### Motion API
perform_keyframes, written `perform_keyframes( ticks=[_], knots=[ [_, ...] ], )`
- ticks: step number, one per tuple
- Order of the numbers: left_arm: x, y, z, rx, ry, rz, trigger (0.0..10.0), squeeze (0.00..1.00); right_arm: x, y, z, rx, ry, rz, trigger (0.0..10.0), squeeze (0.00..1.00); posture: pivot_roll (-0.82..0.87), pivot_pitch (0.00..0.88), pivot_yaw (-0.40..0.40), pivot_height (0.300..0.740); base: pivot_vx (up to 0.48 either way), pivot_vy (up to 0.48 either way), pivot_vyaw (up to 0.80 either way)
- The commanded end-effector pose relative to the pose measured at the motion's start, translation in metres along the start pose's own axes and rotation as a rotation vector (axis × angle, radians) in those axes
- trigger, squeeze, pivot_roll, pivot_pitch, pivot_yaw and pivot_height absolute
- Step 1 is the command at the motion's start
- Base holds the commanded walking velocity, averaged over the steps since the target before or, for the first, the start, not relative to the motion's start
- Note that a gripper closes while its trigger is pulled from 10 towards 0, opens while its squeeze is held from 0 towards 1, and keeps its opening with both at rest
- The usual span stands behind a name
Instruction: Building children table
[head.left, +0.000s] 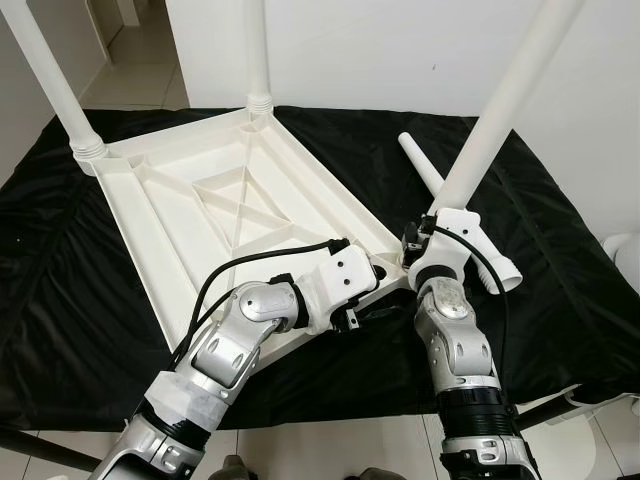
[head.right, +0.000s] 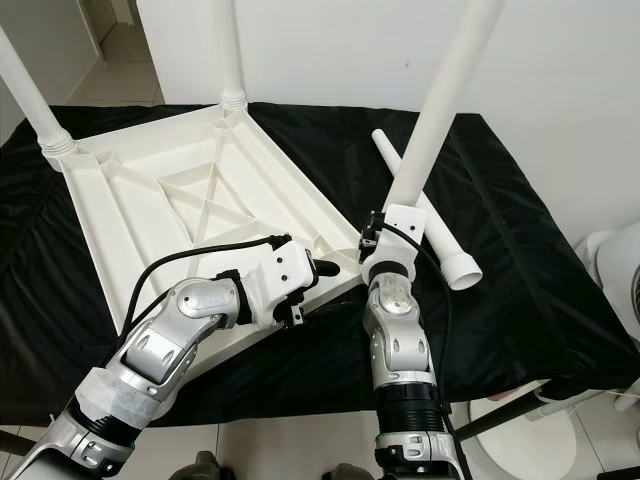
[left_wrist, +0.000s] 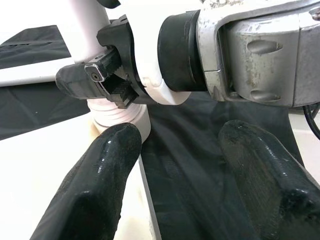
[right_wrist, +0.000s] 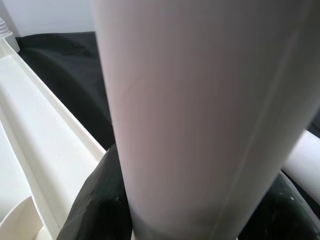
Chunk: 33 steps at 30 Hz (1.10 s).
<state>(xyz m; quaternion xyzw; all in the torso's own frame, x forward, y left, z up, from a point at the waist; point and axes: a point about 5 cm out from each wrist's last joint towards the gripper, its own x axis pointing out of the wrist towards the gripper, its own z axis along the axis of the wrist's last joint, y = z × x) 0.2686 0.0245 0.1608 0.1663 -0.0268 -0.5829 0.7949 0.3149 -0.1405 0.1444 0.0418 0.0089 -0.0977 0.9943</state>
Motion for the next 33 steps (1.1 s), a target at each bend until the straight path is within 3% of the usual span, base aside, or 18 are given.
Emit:
perform_keyframes(
  ticks=[1, 7, 10, 12, 13, 17, 24, 32, 33],
  knots=[
    [0.001, 0.000, 0.000, 0.011, 0.009, 0.009, 10.0, 0.00, -0.001, -0.006, 0.002, 0.005, -0.006, -0.009, 10.0, 1.00, -0.01, 0.000, -0.015, 0.740, 0.000, 0.000, 0.00],
    [0.003, 0.001, 0.001, 0.019, 0.009, 0.012, 10.0, 0.00, -0.004, -0.013, 0.007, 0.005, -0.038, 0.119, 10.0, 1.00, -0.01, 0.000, -0.020, 0.740, 0.000, 0.000, 0.00],
    [0.002, 0.000, 0.000, 0.024, 0.011, 0.010, 10.0, 0.00, -0.006, -0.032, 0.007, -0.039, -0.030, 0.208, 10.0, 1.00, -0.01, 0.000, -0.023, 0.740, 0.000, 0.000, 0.00],
    [0.002, 0.000, 0.000, 0.025, 0.012, 0.009, 10.0, 0.00, -0.006, -0.037, 0.007, -0.054, -0.028, 0.232, 10.0, 1.00, -0.01, 0.000, -0.023, 0.740, 0.000, 0.000, 0.00],
    [0.002, 0.000, 0.000, 0.027, 0.012, 0.009, 10.0, 0.00, -0.007, -0.043, 0.006, -0.062, -0.015, 0.259, 10.0, 0.00, 0.00, 0.000, -0.025, 0.740, 0.000, 0.000, 0.00],
    [0.002, 0.000, 0.000, 0.027, 0.011, 0.009, 10.0, 0.00, -0.008, -0.045, 0.006, -0.063, -0.009, 0.315, 10.0, 0.00, 0.00, 0.000, -0.022, 0.740, 0.000, 0.000, 0.00],
    [0.002, 0.001, 0.000, 0.037, 0.013, 0.000, 10.0, 0.00, -0.002, -0.055, 0.004, -0.219, -0.003, 0.558, 10.0, 0.00, 0.00, 0.000, -0.012, 0.740, 0.000, 0.000, 0.00],
    [0.002, 0.001, 0.001, 0.044, 0.013, -0.003, 10.0, 0.00, 0.011, -0.048, 0.001, -0.252, 0.027, 0.693, 10.0, 0.00, 0.00, 0.000, -0.009, 0.740, 0.000, 0.000, 0.00],
    [0.002, 0.001, 0.001, 0.045, 0.012, -0.002, 10.0, 0.00, 0.014, -0.045, 0.000, -0.261, 0.033, 0.716, 6.5, 0.00, 0.01, 0.000, -0.011, 0.740, 0.000, 0.000, 0.00]
  ],
)
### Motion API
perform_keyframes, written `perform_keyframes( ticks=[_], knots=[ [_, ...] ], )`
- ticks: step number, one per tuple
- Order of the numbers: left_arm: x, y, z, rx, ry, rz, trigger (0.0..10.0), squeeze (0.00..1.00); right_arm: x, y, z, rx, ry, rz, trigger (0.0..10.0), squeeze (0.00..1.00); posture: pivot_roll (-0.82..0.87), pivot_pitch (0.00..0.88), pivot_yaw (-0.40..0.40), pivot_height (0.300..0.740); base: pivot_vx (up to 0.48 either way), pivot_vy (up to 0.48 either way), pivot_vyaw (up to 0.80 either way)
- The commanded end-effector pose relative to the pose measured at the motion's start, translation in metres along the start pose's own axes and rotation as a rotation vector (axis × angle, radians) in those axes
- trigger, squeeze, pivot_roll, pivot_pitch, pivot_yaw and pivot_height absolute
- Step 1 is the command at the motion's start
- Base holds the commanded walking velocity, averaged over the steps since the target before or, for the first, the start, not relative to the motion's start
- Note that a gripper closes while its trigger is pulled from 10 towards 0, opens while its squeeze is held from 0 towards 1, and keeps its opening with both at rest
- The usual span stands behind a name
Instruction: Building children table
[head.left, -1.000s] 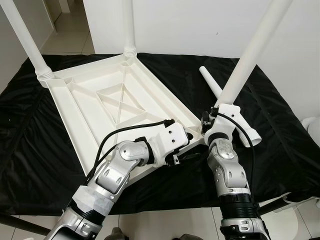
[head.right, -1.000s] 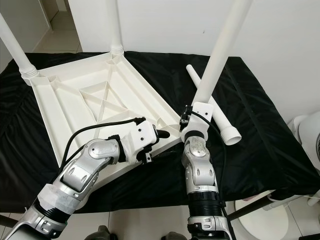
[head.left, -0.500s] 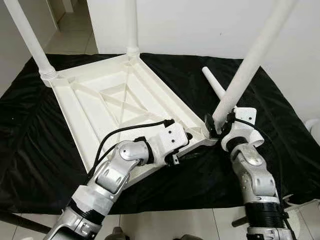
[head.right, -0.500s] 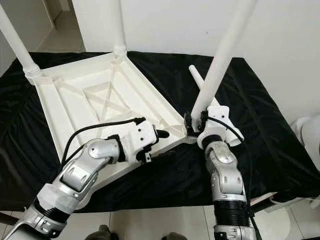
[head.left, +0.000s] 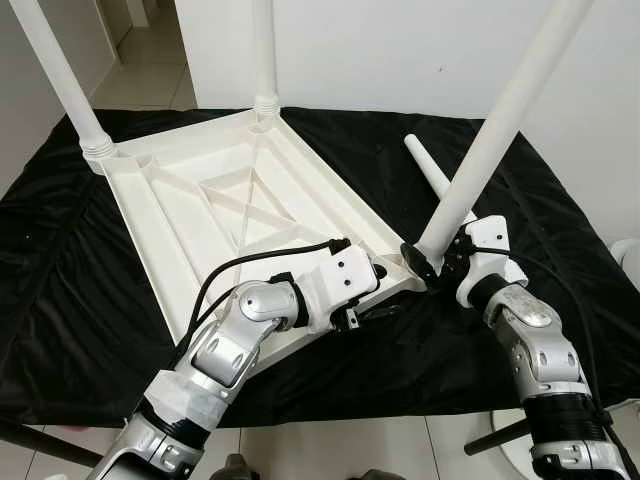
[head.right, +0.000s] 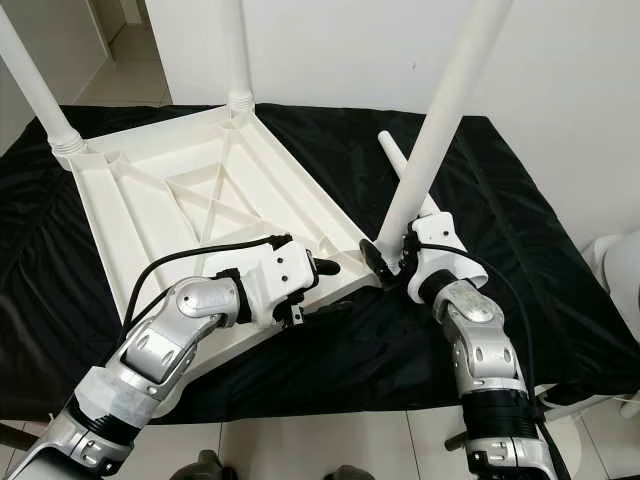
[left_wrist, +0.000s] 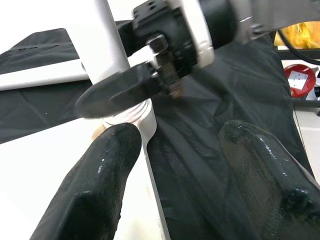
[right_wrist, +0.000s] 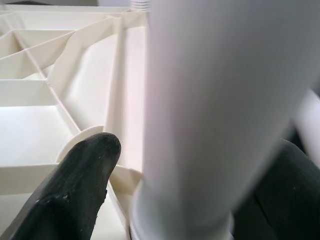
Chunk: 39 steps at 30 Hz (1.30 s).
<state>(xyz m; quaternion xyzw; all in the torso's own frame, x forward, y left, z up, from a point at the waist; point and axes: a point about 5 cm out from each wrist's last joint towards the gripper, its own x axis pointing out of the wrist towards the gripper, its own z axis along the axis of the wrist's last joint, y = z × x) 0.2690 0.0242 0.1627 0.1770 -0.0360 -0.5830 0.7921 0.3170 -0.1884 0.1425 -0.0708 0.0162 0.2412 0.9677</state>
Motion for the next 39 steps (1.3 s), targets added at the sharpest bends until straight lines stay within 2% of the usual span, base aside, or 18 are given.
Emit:
perform_keyframes(
  ticks=[1, 2, 3, 4, 5, 16, 17, 18, 19, 21, 24, 27, 31, 35, 36, 37, 39],
  knots=[
    [0.002, 0.001, -0.001, 0.017, 0.014, -0.001, 10.0, 0.00, 0.006, 0.001, -0.003, -0.025, 0.019, 0.050, 6.5, 0.00, 0.01, 0.000, -0.011, 0.740, 0.000, 0.000, 0.00],
    [0.002, 0.001, 0.000, 0.017, 0.014, 0.000, 10.0, 0.00, 0.008, 0.002, -0.003, -0.033, 0.022, 0.072, 3.7, 0.00, 0.01, 0.000, -0.012, 0.740, 0.000, 0.000, 0.00],
    [0.002, 0.001, 0.000, 0.017, 0.014, 0.002, 10.0, 0.00, 0.010, 0.004, -0.004, -0.033, 0.021, 0.092, 2.0, 0.00, 0.01, 0.000, -0.012, 0.740, 0.000, 0.000, 0.00],
    [0.002, 0.001, -0.001, 0.016, 0.014, 0.003, 10.0, 0.00, 0.012, 0.005, -0.004, -0.032, 0.020, 0.104, 2.0, 0.00, 0.01, 0.000, -0.012, 0.740, 0.000, 0.000, 0.00],
    [0.002, 0.001, -0.001, 0.016, 0.014, 0.005, 10.0, 0.00, 0.014, 0.006, -0.005, -0.029, 0.025, 0.119, 0.0, 0.00, 0.01, 0.000, -0.017, 0.740, 0.000, 0.000, 0.00],
    [0.000, 0.002, -0.001, 0.009, 0.018, 0.025, 10.0, 0.00, 0.015, 0.005, -0.014, -0.031, 0.057, 0.120, 0.0, 0.00, 0.02, 0.000, -0.028, 0.740, 0.000, 0.000, 0.00],
    [-0.001, 0.002, -0.002, 0.006, 0.020, 0.028, 10.0, 0.00, 0.013, 0.003, -0.016, -0.035, 0.061, 0.091, 1.1, 0.00, 0.02, 0.000, -0.028, 0.740, 0.000, 0.000, 0.00],
    [-0.001, 0.002, -0.002, 0.004, 0.022, 0.030, 10.0, 0.00, 0.012, 0.001, -0.017, -0.039, 0.063, 0.071, 1.1, 0.00, 0.02, 0.000, -0.028, 0.740, 0.000, 0.000, 0.00],
    [-0.002, 0.002, -0.003, 0.004, 0.024, 0.033, 10.0, 0.00, 0.011, 0.000, -0.017, -0.025, 0.049, 0.031, 10.0, 0.00, 0.02, 0.000, -0.027, 0.740, 0.000, 0.000, 0.00],
    [-0.002, 0.002, -0.003, 0.003, 0.025, 0.034, 10.0, 0.00, 0.011, -0.001, -0.016, -0.013, 0.039, 0.005, 10.0, 0.00, 0.02, 0.000, -0.027, 0.740, 0.000, 0.000, 0.00],
    [-0.003, 0.004, -0.006, 0.001, 0.033, 0.045, 10.0, 0.00, 0.009, 0.002, -0.013, 0.031, 0.018, -0.107, 10.0, 0.00, 0.02, 0.000, -0.021, 0.740, 0.000, 0.000, 0.00],
    [-0.003, 0.005, -0.006, 0.000, 0.034, 0.048, 10.0, 0.00, 0.008, 0.004, -0.012, 0.054, 0.010, -0.143, 10.0, 0.00, 0.02, 0.000, -0.019, 0.740, 0.000, 0.000, 0.00],
    [-0.004, 0.006, -0.010, -0.010, 0.034, 0.064, 10.0, 0.00, 0.007, 0.010, -0.008, 0.138, -0.021, -0.267, 10.0, 0.00, 0.01, 0.000, -0.009, 0.740, 0.000, 0.000, 0.00],
    [-0.004, 0.007, -0.011, -0.019, 0.034, 0.071, 10.0, 0.00, 0.007, 0.012, -0.007, 0.158, -0.027, -0.300, 10.0, 0.00, 0.01, 0.000, -0.006, 0.740, 0.000, 0.000, 0.00],
    [-0.002, 0.012, -0.020, -0.057, 0.039, 0.146, 10.0, 0.00, 0.006, 0.021, -0.009, 0.215, -0.035, -0.463, 10.0, 0.00, 0.01, 0.000, 0.004, 0.740, 0.000, 0.000, 0.00],
    [-0.002, 0.012, -0.020, -0.057, 0.039, 0.146, 10.0, 0.00, 0.006, 0.021, -0.009, 0.215, -0.035, -0.463, 10.0, 0.00, 0.01, 0.000, 0.004, 0.740, 0.000, 0.000, 0.00],
    [-0.001, 0.015, -0.024, -0.074, 0.043, 0.184, 10.0, 0.00, 0.004, 0.027, -0.010, 0.248, -0.032, -0.543, 10.0, 0.00, 0.01, 0.000, 0.004, 0.740, 0.000, 0.000, 0.00]
  ],
)
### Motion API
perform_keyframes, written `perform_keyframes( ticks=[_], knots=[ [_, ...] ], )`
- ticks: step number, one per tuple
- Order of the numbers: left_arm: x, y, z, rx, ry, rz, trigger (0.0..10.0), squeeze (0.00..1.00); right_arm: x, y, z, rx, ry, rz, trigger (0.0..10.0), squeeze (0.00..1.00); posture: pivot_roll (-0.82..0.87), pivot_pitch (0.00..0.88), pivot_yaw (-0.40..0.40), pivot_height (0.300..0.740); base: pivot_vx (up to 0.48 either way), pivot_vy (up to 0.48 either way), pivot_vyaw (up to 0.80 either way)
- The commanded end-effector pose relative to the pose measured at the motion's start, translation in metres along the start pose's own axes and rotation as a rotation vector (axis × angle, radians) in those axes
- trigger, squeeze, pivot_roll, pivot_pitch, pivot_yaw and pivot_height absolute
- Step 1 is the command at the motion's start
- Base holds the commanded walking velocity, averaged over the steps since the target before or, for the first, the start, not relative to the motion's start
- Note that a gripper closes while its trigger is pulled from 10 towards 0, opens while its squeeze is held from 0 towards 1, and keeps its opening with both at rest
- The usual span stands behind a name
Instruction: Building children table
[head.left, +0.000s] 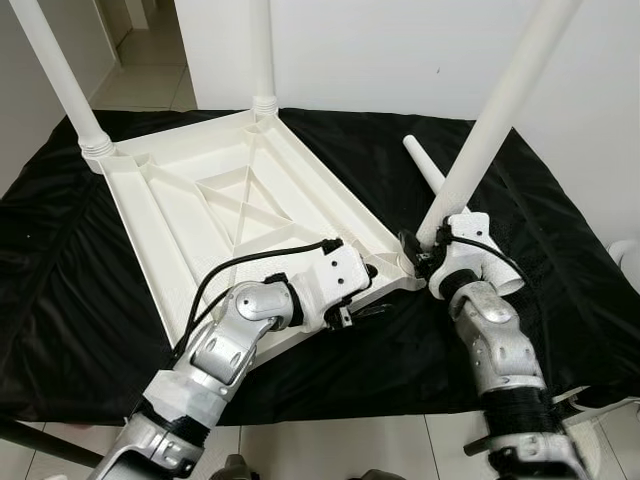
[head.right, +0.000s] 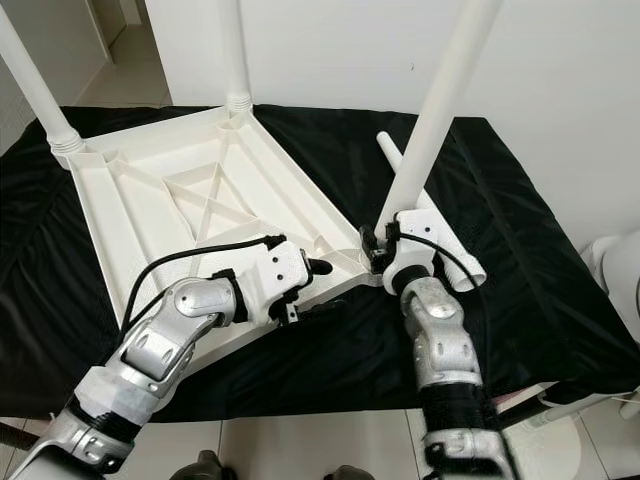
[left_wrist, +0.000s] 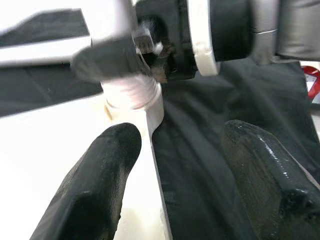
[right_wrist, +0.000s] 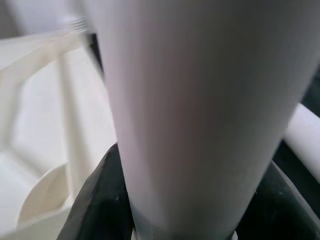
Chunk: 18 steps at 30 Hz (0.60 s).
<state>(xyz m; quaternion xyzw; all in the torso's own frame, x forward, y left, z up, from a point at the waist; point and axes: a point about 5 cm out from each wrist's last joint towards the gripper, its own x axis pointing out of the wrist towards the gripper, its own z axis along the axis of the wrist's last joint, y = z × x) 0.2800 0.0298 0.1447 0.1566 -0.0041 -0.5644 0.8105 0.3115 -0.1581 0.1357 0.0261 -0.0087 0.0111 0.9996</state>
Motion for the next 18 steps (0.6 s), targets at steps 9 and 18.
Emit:
perform_keyframes(
  ticks=[9, 18],
  knots=[
    [0.002, 0.026, 0.000, -0.029, -0.003, 0.266, 10.0, 0.00, -0.009, 0.009, -0.010, 0.116, 0.051, -0.288, 10.0, 0.00, 0.00, 0.000, 0.006, 0.740, 0.000, 0.000, 0.00],
    [0.006, 0.037, 0.003, -0.056, -0.015, 0.303, 10.0, 0.00, -0.016, 0.002, -0.003, 0.095, 0.001, -0.240, 10.0, 1.00, -0.01, 0.000, 0.007, 0.740, 0.000, 0.000, 0.00]
  ],
)
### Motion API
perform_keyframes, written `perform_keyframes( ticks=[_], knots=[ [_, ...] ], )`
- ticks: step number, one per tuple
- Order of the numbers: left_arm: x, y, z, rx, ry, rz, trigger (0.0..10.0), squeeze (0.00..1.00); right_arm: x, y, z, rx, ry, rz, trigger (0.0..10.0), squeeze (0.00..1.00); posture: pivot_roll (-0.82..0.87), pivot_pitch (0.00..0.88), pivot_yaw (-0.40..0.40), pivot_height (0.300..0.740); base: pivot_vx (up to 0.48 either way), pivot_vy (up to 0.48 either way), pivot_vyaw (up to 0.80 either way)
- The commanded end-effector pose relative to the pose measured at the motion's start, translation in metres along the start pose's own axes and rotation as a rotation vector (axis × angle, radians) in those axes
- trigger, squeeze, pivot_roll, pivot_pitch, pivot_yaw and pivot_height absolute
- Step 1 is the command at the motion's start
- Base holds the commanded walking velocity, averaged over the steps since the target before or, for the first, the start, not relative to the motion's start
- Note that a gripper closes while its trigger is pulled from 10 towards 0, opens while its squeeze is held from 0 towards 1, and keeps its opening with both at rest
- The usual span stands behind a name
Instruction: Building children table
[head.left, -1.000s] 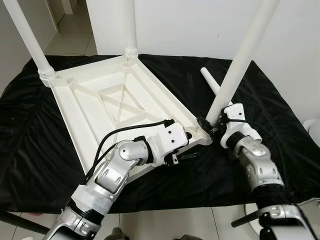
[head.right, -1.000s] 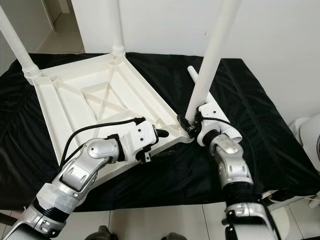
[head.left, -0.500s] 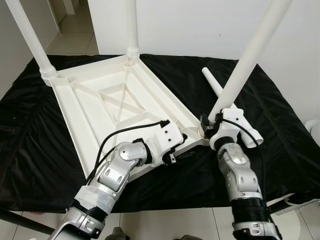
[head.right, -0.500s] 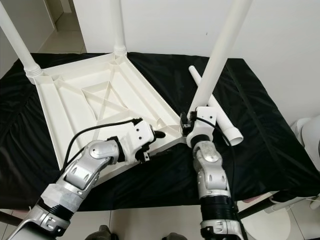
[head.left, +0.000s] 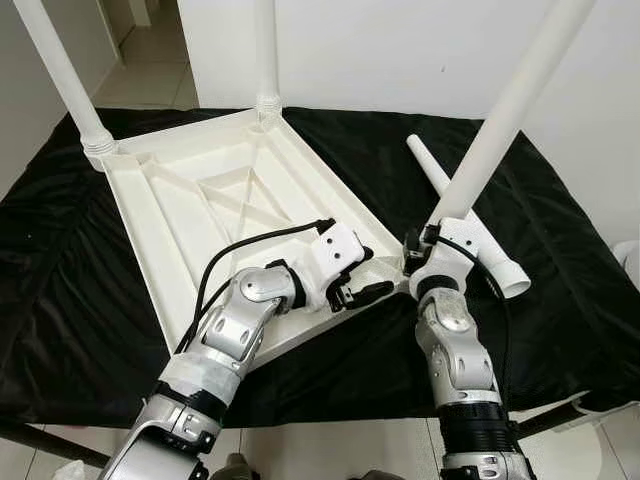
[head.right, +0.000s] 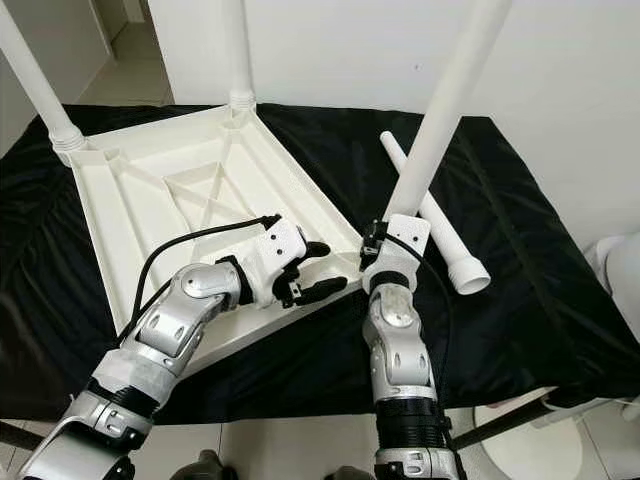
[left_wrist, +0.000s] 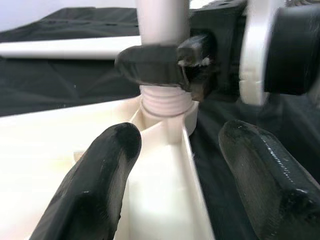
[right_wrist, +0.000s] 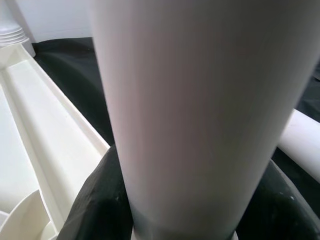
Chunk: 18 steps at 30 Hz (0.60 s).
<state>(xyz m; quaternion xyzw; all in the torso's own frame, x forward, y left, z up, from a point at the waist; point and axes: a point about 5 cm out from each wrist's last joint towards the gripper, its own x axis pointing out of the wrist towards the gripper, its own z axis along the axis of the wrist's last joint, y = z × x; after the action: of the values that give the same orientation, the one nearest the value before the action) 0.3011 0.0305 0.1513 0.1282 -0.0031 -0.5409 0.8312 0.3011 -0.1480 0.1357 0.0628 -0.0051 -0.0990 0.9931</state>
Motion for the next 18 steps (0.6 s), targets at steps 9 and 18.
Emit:
perform_keyframes(
  ticks=[9, 18],
  knots=[
    [0.000, 0.025, -0.005, 0.000, 0.066, 0.286, 10.0, 0.00, -0.021, -0.018, -0.007, -0.019, -0.022, -0.013, 10.0, 0.00, -0.02, 0.000, 0.006, 0.740, 0.000, 0.000, 0.00],
    [-0.006, 0.036, -0.011, 0.000, 0.163, 0.322, 10.0, 0.00, -0.048, -0.021, -0.016, -0.018, -0.060, 0.068, 10.0, 0.00, -0.03, 0.000, 0.013, 0.740, 0.000, 0.000, 0.00]
  ],
)
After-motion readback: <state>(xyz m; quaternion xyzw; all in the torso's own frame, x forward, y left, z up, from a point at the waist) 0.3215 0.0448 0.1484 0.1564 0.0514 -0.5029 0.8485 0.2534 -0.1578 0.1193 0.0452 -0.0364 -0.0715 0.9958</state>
